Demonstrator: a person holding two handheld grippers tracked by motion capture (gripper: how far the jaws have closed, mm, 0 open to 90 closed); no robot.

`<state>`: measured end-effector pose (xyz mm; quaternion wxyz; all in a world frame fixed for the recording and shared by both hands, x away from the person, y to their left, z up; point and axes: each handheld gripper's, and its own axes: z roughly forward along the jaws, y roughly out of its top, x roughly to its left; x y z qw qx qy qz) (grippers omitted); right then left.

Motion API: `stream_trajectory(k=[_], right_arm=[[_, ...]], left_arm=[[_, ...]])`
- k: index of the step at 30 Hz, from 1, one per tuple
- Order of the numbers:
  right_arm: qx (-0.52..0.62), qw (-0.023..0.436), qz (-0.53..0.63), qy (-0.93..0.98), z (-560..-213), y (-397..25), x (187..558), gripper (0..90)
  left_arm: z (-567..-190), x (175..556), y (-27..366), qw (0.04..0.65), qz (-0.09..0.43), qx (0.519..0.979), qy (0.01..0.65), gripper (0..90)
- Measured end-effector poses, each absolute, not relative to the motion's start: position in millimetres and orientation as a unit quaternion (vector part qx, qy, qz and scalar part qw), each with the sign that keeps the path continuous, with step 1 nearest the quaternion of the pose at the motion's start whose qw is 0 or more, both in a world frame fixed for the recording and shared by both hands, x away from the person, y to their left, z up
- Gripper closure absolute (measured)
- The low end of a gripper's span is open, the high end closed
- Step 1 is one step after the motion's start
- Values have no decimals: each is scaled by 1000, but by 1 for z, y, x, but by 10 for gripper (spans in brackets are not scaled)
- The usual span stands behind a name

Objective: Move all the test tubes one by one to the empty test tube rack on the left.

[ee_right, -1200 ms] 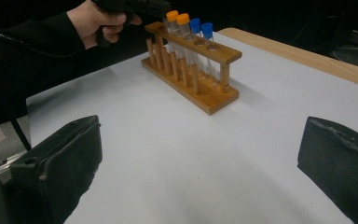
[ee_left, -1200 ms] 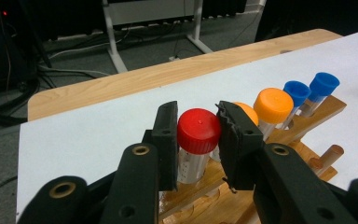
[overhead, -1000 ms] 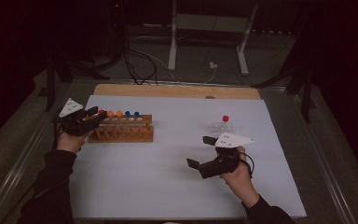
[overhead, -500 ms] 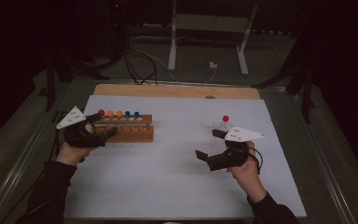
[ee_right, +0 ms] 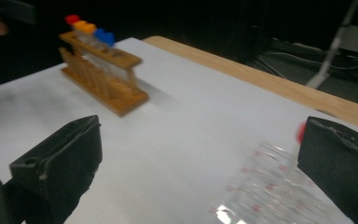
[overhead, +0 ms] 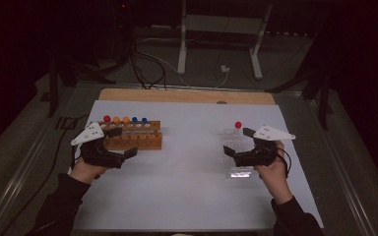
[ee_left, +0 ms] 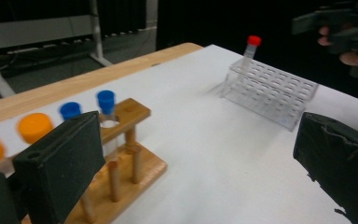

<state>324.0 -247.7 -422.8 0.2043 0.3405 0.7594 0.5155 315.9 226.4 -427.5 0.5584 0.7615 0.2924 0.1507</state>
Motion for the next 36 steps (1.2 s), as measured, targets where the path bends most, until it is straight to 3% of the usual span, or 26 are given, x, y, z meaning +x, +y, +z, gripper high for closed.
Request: stream_trajectory(k=[14,17,23,28,36], right_arm=[[431,212,463,745,-451,-276,360,0],[446,217,452,741,-456,-280,367,41],[458,222,440,740,-460,-280,375,168],[461,219,436,741,-461,-281,382,370],[433,209,421,769,-462,-270,388,572]], left_arm=[[-434,309,207,555,124,776,271,24],[-434,309,206,555,122,777,270,24],[-436,310,205,554,121,778,271,24],[-436,310,206,553,121,778,271,24],[-437,310,205,550,120,781,270,24]])
